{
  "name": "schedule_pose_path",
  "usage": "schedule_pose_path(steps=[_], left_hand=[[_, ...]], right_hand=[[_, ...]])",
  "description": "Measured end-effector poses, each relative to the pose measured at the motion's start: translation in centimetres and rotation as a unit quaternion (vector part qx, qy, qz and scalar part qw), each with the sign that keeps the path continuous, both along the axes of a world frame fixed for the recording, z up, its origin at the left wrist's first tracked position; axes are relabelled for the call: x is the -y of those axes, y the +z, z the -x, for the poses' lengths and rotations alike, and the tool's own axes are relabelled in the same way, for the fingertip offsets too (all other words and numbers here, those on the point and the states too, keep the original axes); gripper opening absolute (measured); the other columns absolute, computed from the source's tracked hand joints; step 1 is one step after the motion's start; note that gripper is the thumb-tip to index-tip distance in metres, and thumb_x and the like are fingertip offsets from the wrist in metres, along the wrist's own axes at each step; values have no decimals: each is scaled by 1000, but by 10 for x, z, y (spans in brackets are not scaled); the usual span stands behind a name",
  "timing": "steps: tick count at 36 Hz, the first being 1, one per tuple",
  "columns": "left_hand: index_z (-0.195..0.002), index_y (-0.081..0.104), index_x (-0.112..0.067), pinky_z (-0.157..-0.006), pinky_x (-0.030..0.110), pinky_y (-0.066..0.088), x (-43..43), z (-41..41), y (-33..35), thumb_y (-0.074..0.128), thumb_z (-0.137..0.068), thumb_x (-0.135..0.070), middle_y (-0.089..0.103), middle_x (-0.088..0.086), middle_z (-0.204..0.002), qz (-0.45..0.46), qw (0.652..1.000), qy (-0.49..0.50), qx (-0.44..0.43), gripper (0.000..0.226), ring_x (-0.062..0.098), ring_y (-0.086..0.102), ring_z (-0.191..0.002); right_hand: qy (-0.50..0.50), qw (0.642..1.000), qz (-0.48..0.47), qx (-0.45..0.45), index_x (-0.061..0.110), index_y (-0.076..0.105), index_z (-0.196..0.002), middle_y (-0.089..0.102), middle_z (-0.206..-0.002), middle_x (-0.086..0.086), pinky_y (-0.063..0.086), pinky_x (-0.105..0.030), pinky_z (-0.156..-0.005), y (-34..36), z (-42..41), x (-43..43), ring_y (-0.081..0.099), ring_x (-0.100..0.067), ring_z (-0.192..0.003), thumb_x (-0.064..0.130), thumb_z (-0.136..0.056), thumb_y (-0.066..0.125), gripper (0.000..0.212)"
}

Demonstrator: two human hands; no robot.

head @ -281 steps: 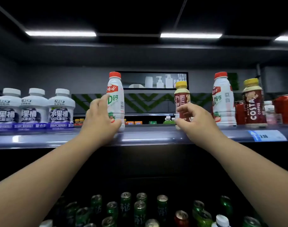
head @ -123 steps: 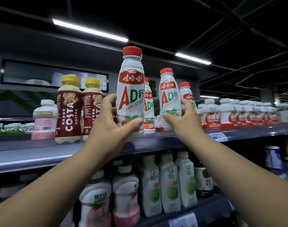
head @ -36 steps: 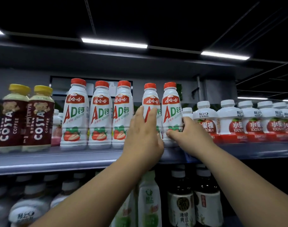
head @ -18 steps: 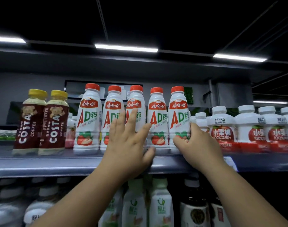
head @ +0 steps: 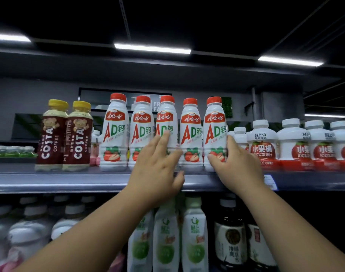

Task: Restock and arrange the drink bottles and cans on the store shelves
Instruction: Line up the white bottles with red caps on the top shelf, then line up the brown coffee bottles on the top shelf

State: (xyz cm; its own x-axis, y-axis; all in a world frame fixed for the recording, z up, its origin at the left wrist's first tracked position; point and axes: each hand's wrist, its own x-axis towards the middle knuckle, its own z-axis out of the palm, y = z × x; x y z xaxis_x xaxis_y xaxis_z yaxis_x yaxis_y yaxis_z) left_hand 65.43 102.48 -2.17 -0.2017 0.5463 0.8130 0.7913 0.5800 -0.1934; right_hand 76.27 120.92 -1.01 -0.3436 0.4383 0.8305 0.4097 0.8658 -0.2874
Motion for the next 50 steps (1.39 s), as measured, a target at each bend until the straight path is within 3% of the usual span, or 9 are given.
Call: schedule_pose_path(steps=[2, 5, 9, 13, 25, 35, 40, 46, 50], left_hand=[[-152, 27, -34, -123, 43, 5, 6, 0, -6, 32, -96, -57, -4, 5, -167, 17, 1000, -6, 1, 61, 25, -3, -153], [-141, 49, -26, -117, 45, 26, 17, 4, -10, 38, -90, -56, 30, 12, -159, 7, 1000, -21, -17, 59, 31, 28, -145], [-133, 55, -24, -107, 46, 39, 40, 16, -15, 49, -85, -52, 50, 11, -144, -19, 999, -23, -26, 55, 31, 45, -132], [-131, 56, -22, -103, 46, 43, 78, 35, -15, 54, -83, -50, 53, 11, -140, -36, 999, -5, -31, 56, 31, 49, -128], [-124, 59, -15, -95, 43, 48, 198, 106, -12, 52, -77, -45, 59, 12, -127, -127, 991, 29, -12, 57, 32, 57, -113], [-130, 54, -20, -100, 40, 43, 300, 168, -5, 46, -77, -47, 55, 7, -133, -153, 987, 38, 11, 60, 27, 52, -121], [-133, 51, -18, -104, 40, 39, 354, 205, -2, 50, -81, -44, 51, 6, -136, -178, 982, 58, 40, 58, 28, 49, -123], [-145, 35, -19, -109, 44, 33, 392, 241, 11, 65, -86, -31, 40, 7, -144, -230, 965, 73, 102, 68, 30, 40, -128], [-143, 28, -28, -100, 45, 45, 396, 257, 16, 67, -84, -40, 48, 4, -136, -268, 940, 18, 212, 72, 26, 53, -116]], right_hand=[[5, 999, -31, -35, 19, 27, -153, 50, -146, -4, 38, -44, -104, -6, 2, 8, 49, -26, -128, 59, -90, 51, 78], [30, 997, -58, -41, 24, 24, -157, 31, -160, -8, 25, -49, -117, -16, 9, 32, 28, -29, -145, 62, -83, 43, 86], [92, 992, -84, -28, 28, 28, -157, 26, -163, -7, 15, -49, -121, -24, 23, 74, 19, -28, -149, 64, -76, 31, 89], [157, 983, -98, -3, 34, 28, -156, 24, -164, -2, 17, -44, -121, -23, 37, 116, 18, -23, -150, 56, -80, 42, 80], [291, 948, -126, 0, 24, 44, -150, 41, -154, 2, 26, -24, -111, -24, 108, 222, 34, -15, -140, 44, -83, 53, 71], [297, 936, -179, -60, 14, 57, -138, 56, -138, -9, 38, -33, -106, -23, 185, 318, 43, -21, -127, 38, -81, 58, 62], [228, 944, -206, -117, 14, 60, -134, 56, -137, -14, 41, -51, -106, -8, 207, 335, 48, -36, -128, 39, -79, 53, 61], [166, 973, -62, -151, 22, 45, -145, 39, -151, -11, 28, -53, -117, 3, 212, 329, 33, -35, -139, 45, -80, 52, 70], [133, 982, -35, -128, 24, 35, -151, 31, -157, -8, 25, -50, -119, -1, 214, 330, 27, -31, -143, 42, -88, 57, 69]])
